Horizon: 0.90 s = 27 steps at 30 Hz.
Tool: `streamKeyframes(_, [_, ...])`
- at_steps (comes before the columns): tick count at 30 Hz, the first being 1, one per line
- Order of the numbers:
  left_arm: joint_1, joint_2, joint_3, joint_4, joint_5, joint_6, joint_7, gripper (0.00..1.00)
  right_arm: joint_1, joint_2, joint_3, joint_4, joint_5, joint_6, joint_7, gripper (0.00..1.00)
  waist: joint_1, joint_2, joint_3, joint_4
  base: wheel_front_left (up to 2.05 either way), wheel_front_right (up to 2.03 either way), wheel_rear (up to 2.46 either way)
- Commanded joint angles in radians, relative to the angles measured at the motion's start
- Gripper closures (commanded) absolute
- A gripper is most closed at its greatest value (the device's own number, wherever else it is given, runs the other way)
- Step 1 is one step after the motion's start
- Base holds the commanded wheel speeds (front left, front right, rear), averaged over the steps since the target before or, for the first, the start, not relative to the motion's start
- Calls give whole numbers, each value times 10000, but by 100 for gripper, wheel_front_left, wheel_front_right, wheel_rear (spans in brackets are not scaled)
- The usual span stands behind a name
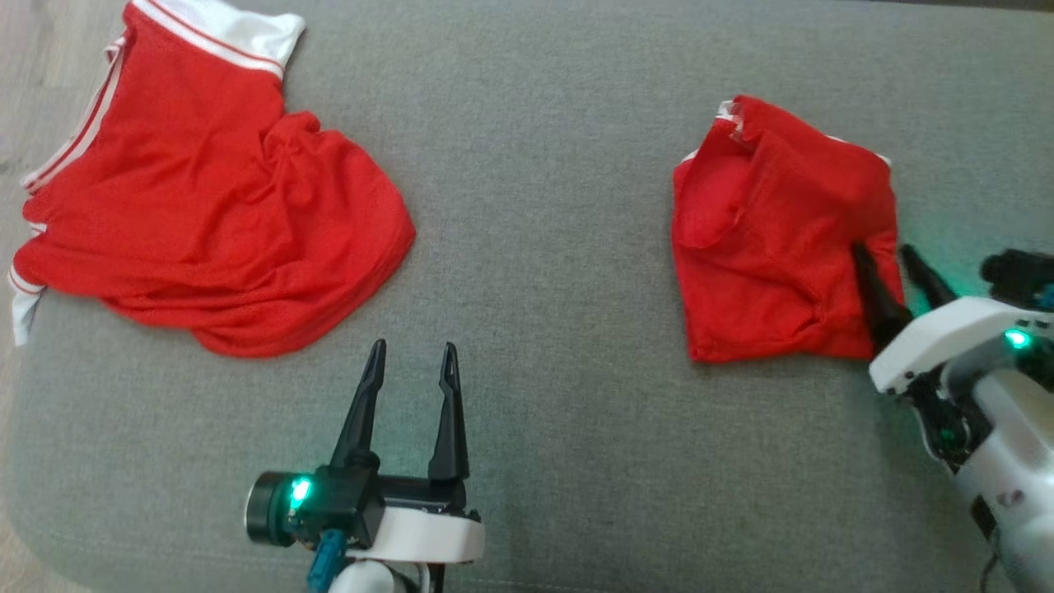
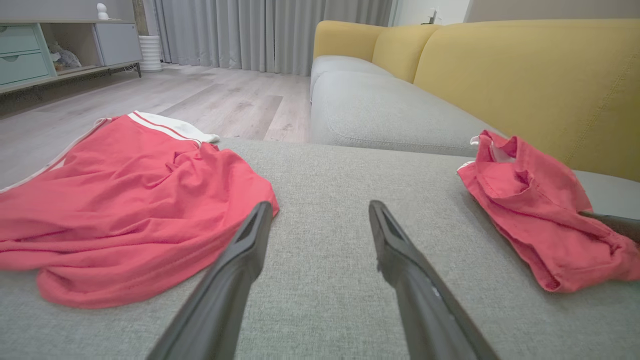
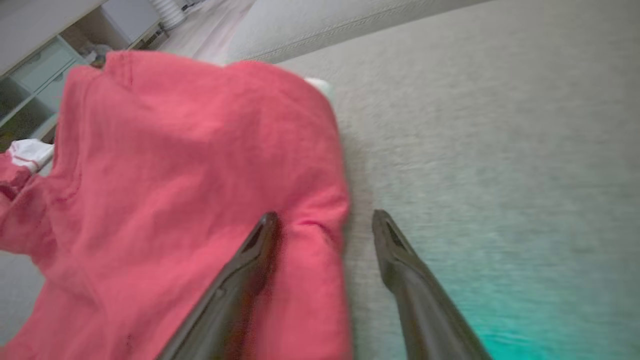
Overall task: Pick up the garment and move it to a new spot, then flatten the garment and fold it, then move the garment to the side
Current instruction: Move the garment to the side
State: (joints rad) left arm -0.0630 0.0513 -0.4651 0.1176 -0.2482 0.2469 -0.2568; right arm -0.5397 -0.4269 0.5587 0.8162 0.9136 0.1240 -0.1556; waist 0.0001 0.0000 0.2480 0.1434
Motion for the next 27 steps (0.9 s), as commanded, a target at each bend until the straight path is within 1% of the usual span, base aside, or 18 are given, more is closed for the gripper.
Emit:
streamKeyframes(1, [-309, -11, 163, -297, -66, 72, -49, 0, -129, -224, 414, -159, 227, 67, 25, 30, -1, 0, 78, 45, 0, 0, 0])
streamKeyframes(2, [-319, -11, 156, -294, -68, 89, -49, 0, -195, -259, 610, -148, 397, 67, 9, 91, -1, 0, 100, 40, 0, 0, 0])
streamKeyframes(3, [-327, -11, 155, -288, -67, 103, -49, 0, -264, -301, 800, -148, 547, 67, -36, 100, -1, 0, 121, 19, 0, 0, 0])
streamKeyframes(8, [-397, -11, 233, -286, -6, 178, -49, 0, -731, -658, 1658, -169, 983, 67, -441, 100, -1, 0, 303, -363, 0, 0, 0])
streamKeyframes(11, [-493, -11, 262, -313, 46, 197, -49, 0, -1081, -1138, 2106, -146, 1044, 67, -609, 100, -1, 0, 520, -753, 0, 0, 0])
streamKeyframes(15, [-757, -11, 282, -311, 166, 214, -49, 0, -1591, -2134, 2611, -6, 814, 67, -802, 100, -1, 0, 1029, -1314, 0, 0, 0])
streamKeyframes(20, [-1287, -11, 289, -323, 368, 247, -49, 0, -2039, -3464, 2909, 233, 653, 67, -962, 100, -1, 0, 1850, -1962, 0, 0, 0])
streamKeyframes(24, [-1848, -11, 212, -279, 539, 276, -49, 0, -2231, -4481, 2930, 483, 717, 67, -1027, 100, -1, 0, 2597, -2229, 0, 0, 0])
streamKeyframes(27, [-2253, -11, 147, -261, 634, 326, -49, 0, -2522, -5167, 2751, 690, 581, 67, -1052, 100, -1, 0, 3127, -2333, 0, 0, 0])
